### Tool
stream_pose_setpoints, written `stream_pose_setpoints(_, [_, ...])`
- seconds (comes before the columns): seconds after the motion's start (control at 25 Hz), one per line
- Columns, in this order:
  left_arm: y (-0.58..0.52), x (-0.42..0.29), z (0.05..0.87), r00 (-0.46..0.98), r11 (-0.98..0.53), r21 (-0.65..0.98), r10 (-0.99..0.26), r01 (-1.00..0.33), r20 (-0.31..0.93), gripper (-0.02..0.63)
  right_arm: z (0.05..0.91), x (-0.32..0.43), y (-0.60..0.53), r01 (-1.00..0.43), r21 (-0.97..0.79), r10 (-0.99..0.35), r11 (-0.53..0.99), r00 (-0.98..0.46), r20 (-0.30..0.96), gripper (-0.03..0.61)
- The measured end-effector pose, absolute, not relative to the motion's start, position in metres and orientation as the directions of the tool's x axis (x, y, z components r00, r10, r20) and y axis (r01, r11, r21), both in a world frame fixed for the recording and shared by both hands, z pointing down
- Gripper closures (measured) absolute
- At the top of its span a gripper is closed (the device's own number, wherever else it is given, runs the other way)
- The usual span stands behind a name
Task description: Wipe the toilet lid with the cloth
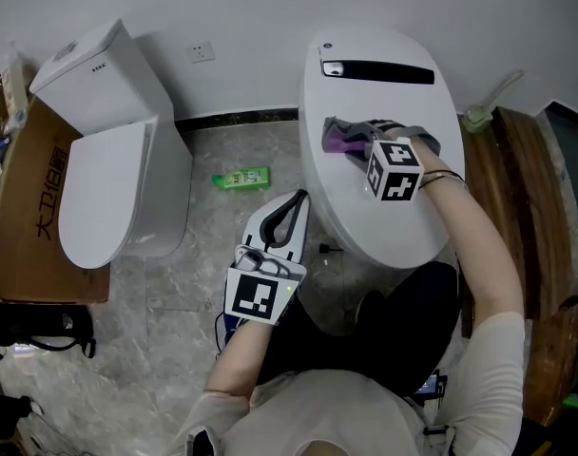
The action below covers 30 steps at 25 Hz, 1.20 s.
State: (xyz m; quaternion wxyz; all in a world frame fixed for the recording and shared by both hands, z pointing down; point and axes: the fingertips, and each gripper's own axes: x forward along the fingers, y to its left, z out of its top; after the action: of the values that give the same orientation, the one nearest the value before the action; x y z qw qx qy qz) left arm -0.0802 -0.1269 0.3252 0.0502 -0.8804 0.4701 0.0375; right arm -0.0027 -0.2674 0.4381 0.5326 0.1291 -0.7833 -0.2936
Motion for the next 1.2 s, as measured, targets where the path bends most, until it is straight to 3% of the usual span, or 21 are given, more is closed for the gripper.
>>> stream_pose_setpoints(1.2, [-0.138, -0.064, 0.310, 0.591, -0.594, -0.039, -0.787, -0.803, -0.175, 0.598, 0.460, -0.001, -0.120, 0.163, 0.399, -0.299, 0.902, -0.429, 0.852, 0.497])
